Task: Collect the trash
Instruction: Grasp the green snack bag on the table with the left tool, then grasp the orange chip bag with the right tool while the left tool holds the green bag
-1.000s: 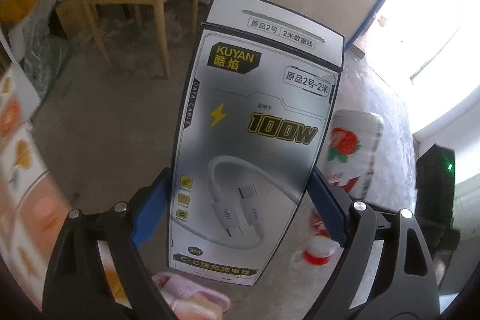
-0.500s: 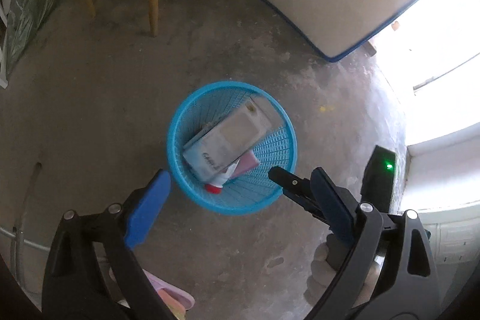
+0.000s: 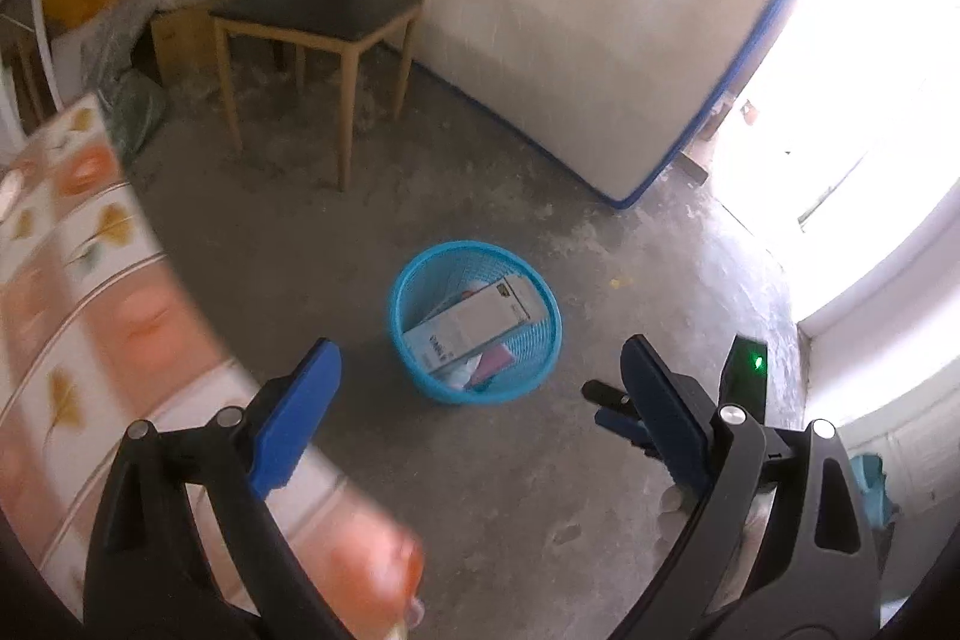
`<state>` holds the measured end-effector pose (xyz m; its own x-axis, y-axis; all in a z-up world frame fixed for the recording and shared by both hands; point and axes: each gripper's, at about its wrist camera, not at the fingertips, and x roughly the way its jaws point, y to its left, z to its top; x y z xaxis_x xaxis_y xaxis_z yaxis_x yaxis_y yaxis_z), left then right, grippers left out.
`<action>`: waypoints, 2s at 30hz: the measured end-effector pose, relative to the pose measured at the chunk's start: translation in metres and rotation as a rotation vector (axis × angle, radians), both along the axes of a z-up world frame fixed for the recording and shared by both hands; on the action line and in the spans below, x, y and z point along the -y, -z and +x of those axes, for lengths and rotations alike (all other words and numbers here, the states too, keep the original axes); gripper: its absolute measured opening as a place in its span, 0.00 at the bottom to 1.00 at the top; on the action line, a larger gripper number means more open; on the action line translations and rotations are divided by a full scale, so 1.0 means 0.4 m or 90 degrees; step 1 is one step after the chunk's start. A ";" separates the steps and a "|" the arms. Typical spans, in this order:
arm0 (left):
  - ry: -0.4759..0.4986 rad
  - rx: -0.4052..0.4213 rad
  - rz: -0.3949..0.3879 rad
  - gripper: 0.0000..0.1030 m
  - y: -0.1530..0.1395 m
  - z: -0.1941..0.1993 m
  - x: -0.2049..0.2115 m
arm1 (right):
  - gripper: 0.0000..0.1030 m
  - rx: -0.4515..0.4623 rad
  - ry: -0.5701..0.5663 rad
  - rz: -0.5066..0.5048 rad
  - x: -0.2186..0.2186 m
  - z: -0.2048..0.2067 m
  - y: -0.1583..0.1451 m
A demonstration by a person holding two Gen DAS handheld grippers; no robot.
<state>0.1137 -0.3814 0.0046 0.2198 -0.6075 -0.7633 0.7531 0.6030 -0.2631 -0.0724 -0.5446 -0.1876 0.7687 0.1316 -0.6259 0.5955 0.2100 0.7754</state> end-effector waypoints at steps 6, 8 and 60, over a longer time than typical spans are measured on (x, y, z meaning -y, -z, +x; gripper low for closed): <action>-0.035 0.062 0.007 0.88 -0.063 -0.120 -0.275 | 0.70 0.029 -0.118 -0.008 -0.178 -0.024 -0.104; -0.065 0.079 0.007 0.88 -0.082 -0.146 -0.380 | 0.70 0.042 -0.159 -0.013 -0.231 -0.012 -0.137; -0.594 -0.168 -0.393 0.51 0.204 -0.248 -1.380 | 0.28 0.087 -0.758 -0.226 -1.163 0.439 -0.412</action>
